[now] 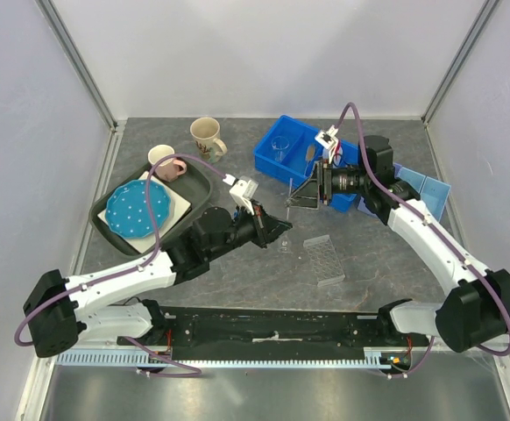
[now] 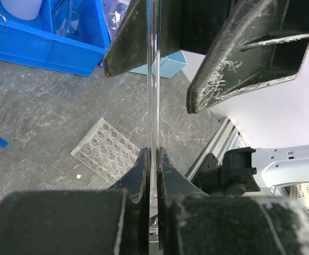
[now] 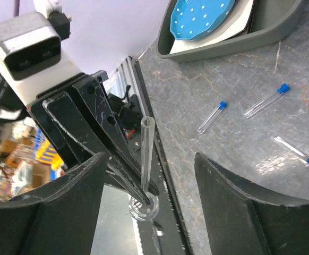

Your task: Organize the chemistry lab equipment

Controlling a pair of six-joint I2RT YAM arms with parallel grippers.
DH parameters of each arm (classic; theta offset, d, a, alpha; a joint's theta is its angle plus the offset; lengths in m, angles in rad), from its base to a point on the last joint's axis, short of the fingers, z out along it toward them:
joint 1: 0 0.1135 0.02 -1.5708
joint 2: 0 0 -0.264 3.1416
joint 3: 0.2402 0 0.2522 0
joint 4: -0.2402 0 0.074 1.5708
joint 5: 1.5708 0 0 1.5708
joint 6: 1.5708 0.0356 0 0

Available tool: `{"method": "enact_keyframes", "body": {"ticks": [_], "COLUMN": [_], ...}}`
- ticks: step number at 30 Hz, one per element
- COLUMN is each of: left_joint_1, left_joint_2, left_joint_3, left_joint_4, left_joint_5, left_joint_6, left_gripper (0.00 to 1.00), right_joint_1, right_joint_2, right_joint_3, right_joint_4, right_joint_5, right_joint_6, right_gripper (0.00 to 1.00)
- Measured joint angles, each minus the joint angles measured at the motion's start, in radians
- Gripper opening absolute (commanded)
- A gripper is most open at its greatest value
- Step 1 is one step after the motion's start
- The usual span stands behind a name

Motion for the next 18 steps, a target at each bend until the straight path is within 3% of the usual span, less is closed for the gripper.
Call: {"method": "enact_keyframes", "body": {"ticks": [3,7,14,15,18], "left_joint_1": [-0.001,-0.001,-0.001,-0.001,-0.001], "left_joint_2": [0.014,0.035,0.053,0.053,0.053], "left_joint_3": [0.000,0.000,0.002,0.002,0.003], "left_joint_4": [0.011,0.015,0.026,0.026,0.025], "left_joint_5": [-0.007,-0.009,-0.011,-0.012,-0.017], "left_joint_6": [-0.015,-0.031,-0.048,-0.052,-0.064], "left_gripper": [0.02,0.02,0.03,0.06,0.40], "right_joint_1": [0.001,0.001,0.001,0.001,0.000], "right_joint_2": [0.008,0.019,0.027,0.027,0.027], "right_joint_3": [-0.033,-0.062,-0.082,-0.082,-0.082], "right_joint_4": [0.063,0.118,0.190,0.189,0.182], "right_joint_5": [-0.001,0.000,0.005,0.011,0.019], "right_joint_6": [0.083,0.158,0.224,0.216,0.186], "right_gripper": [0.59,0.35,0.13,0.11,0.10]}}
